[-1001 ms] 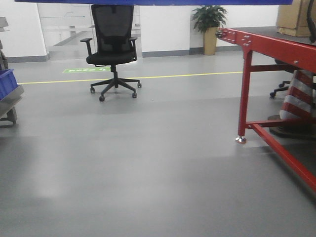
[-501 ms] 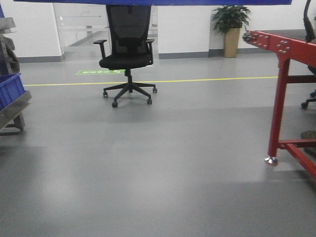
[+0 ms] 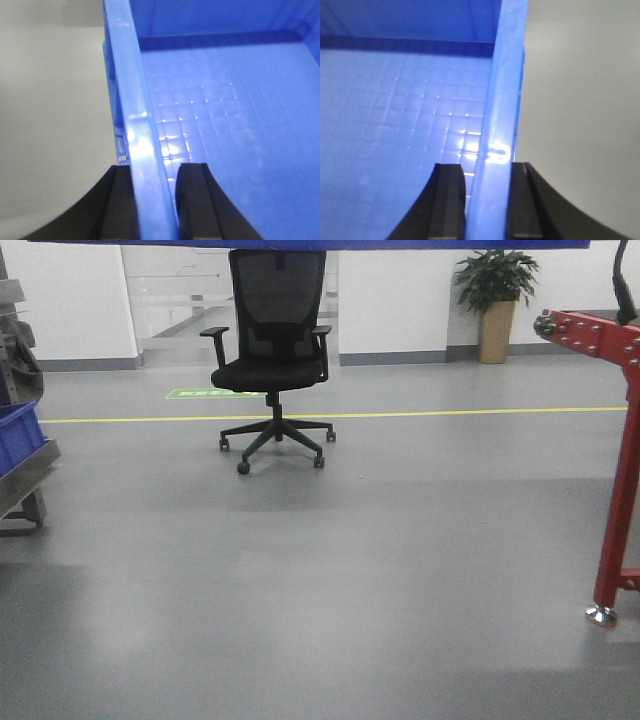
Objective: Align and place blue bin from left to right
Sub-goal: 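Drive the base across the room holding the bin in both grippers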
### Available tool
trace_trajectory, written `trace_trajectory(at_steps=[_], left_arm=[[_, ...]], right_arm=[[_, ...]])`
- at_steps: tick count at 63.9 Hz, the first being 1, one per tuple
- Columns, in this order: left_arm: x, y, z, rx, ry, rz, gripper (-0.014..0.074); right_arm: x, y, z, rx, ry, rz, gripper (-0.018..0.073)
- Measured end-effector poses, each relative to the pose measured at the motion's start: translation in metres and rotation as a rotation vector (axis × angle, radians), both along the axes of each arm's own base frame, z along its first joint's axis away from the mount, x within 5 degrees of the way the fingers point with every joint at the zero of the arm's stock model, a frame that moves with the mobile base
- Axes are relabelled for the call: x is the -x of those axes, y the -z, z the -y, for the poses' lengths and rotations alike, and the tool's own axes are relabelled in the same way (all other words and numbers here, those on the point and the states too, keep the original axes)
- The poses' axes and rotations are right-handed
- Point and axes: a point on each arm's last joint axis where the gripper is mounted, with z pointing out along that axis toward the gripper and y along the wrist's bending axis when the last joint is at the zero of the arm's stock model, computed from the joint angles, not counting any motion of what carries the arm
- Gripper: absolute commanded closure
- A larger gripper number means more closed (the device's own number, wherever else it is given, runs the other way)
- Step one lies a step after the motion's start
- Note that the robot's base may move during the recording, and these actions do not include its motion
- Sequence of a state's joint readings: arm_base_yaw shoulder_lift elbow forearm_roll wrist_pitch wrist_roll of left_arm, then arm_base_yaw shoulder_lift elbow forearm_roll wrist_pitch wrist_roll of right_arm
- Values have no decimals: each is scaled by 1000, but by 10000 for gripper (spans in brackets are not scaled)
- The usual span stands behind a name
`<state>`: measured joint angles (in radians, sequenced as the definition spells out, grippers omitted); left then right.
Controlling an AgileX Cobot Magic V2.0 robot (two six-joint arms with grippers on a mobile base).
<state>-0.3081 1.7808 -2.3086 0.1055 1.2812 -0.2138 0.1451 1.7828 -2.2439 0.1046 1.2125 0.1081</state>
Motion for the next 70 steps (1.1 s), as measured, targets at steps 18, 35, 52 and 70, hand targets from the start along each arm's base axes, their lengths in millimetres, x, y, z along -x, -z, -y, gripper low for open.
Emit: trace_trajectory(at_steps=[18,35,52,70], left_arm=[[0,0,0,0,0,0,707],[-1,1,0,-5,-3,0,707],[-3,3,0,-9,-5,-6,707],[-6,5,1,-13,-6,-7,707]], right_arm=[[0,0,0,0,0,2,713],[0,0,0,-1,1,6,713],[0,0,0,-1,1,6,713],[-3,-3,0,-7,5,47,713]])
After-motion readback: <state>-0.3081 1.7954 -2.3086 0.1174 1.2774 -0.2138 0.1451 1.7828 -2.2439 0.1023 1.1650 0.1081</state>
